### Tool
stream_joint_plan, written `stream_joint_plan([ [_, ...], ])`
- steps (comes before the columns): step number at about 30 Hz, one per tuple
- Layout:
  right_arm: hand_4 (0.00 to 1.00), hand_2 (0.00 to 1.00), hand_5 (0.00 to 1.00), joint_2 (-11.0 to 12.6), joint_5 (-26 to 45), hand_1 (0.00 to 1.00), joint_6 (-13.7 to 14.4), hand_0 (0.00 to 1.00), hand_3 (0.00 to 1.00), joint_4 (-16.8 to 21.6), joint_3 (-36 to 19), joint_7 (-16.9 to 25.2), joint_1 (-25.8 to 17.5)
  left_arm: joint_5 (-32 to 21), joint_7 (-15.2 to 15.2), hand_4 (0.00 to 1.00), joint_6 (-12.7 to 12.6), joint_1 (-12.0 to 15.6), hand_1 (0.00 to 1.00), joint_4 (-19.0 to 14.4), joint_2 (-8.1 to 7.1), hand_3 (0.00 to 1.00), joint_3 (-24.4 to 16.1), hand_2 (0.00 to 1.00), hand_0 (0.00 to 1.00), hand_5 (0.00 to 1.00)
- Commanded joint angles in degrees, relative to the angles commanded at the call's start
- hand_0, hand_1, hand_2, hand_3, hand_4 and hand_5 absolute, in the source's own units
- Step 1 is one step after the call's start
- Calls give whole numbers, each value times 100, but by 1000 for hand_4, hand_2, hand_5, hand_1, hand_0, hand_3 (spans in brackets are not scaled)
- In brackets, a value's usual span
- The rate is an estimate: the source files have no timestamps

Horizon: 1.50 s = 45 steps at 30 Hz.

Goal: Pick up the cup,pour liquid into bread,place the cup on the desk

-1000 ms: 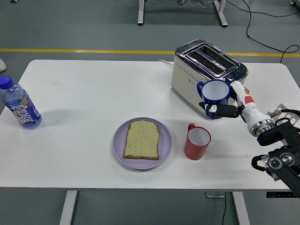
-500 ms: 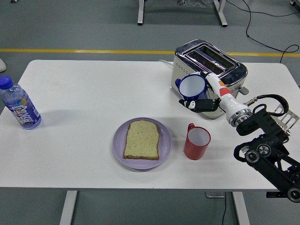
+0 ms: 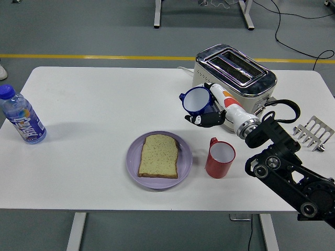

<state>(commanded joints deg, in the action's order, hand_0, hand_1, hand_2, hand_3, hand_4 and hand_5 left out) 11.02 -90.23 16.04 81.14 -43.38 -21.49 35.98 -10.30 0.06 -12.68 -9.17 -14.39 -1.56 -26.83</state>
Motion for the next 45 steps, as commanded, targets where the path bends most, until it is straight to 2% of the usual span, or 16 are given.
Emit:
stream_joint_plan([
  [13, 771, 505, 10, -96, -822, 360, 29, 316, 523, -227, 419, 3, 313, 35, 3, 396, 6, 17, 756, 0, 0, 611, -19, 773, 690, 998],
  [27, 770, 505, 9, -179, -1052, 358, 27, 321, 523, -247, 711, -7, 482, -43, -18, 396, 12, 10, 756, 3, -2, 611, 23, 773, 690, 998],
  [45, 769, 505, 7, -244, -1705, 360, 45, 324, 522, -307, 1050, 2, 701, -95, -39, 396, 13, 1, 756, 2, -9, 611, 53, 773, 690, 998],
])
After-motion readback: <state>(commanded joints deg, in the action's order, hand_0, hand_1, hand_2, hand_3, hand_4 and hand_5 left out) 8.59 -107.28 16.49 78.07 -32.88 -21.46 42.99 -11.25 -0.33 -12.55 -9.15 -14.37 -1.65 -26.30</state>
